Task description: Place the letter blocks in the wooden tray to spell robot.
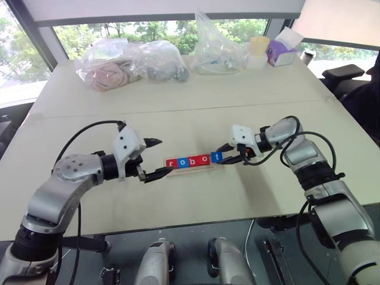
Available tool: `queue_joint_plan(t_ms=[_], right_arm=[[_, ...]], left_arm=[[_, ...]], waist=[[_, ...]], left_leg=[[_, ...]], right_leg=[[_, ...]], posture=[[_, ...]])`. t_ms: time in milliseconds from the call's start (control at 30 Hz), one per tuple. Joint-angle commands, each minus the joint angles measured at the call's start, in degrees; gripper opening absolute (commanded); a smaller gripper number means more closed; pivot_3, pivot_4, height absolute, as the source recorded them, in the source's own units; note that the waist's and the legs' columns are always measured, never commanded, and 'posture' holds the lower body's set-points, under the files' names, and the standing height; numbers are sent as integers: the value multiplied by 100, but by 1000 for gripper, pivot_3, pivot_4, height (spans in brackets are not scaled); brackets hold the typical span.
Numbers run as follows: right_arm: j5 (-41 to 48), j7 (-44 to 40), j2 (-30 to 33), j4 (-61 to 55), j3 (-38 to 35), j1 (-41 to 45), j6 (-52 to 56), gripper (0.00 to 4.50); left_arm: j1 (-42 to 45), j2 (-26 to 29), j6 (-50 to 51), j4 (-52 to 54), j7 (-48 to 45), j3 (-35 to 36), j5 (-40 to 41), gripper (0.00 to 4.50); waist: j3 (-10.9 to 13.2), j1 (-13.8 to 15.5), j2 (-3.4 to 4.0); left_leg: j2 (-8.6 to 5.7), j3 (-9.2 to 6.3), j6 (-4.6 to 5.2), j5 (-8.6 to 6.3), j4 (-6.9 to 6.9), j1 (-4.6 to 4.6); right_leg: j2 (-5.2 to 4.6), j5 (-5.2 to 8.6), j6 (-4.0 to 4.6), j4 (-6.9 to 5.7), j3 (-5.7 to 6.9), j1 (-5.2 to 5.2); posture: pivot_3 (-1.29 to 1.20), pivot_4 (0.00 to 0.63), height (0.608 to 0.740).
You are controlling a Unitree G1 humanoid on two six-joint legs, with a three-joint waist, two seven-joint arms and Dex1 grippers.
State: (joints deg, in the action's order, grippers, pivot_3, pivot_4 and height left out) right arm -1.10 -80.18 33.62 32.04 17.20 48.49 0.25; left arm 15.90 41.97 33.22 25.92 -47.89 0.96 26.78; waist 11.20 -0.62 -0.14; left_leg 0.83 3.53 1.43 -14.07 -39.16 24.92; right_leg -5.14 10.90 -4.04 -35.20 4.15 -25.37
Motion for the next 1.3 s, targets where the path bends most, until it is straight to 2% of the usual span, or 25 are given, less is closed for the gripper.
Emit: queue_joint_plan(t_ms=[33,700,800,900,933,1300], right_arm=[[-19,-7,-42,56,-32,235,-100,1122],[-194,14,-178,408,-18,335,-332,1122],[-166,32,-220,369,-39,343,-302,2574],[-139,46,-254,324,-62,361,-284,4208],[-127,42,-261,307,-71,366,-261,4462],[-90,406,-95,279,-358,514,-224,4462]], left_arm=[[-6,22,-13,210,39,143,81,4500],[-15,21,-7,230,82,138,91,4500],[-15,23,-8,227,81,133,86,4500],[-12,24,-8,222,82,138,86,4500],[-14,25,-9,221,82,138,84,4500],[8,3,4,230,88,115,98,4500]], waist=[[0,0,0],[0,-3,0],[0,-4,0],[0,-5,0],[0,-4,0],[0,3,0]], left_leg=[[0,0,0,0,0,0],[0,1,0,0,0,0],[0,1,0,0,0,0],[0,1,0,0,0,0],[0,1,0,0,0,0],[0,1,0,0,0,0]], right_leg=[[0,0,0,0,0,0],[0,0,0,-1,-1,0],[0,0,0,-1,-1,0],[0,0,0,-1,-1,0],[0,0,0,-1,-1,0],[0,0,0,-1,-1,-1]], posture=[[0,150,725],[0,150,725],[0,150,725],[0,150,725],[0,150,725],[0,150,725]])
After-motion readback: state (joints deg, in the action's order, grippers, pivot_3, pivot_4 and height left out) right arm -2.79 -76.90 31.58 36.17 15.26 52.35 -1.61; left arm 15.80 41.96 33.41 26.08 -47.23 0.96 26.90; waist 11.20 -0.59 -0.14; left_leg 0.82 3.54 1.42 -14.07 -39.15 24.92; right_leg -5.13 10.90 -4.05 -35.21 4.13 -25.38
